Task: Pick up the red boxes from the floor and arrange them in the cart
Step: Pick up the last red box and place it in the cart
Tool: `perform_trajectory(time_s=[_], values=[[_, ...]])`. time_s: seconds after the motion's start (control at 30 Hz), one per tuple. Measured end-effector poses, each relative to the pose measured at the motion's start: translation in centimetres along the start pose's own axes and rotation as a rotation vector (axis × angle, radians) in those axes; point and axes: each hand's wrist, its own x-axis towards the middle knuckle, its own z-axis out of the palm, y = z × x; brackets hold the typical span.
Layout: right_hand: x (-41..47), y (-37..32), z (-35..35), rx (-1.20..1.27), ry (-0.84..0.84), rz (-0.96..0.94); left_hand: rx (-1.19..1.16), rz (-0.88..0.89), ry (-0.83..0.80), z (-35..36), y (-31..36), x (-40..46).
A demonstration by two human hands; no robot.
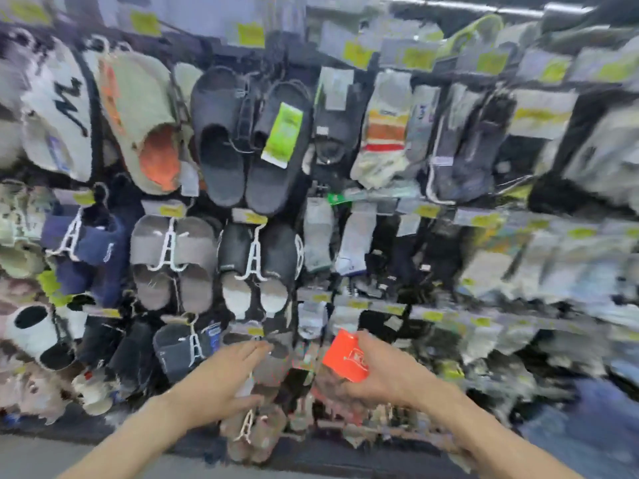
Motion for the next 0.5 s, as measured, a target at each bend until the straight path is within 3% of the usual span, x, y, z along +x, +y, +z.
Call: perform_trajectory(time_s=[0.2, 0.5], values=[[-11.7, 10.0, -9.3, 0.038, 0.149, 0.278, -0.025, 0.316, 0.03, -3.6, 12.2, 13.7], [-34.0, 25.5, -15.7, -0.002, 0.336, 0.748, -0.08, 0.699, -0.026, -1.4, 37.9, 30.0]])
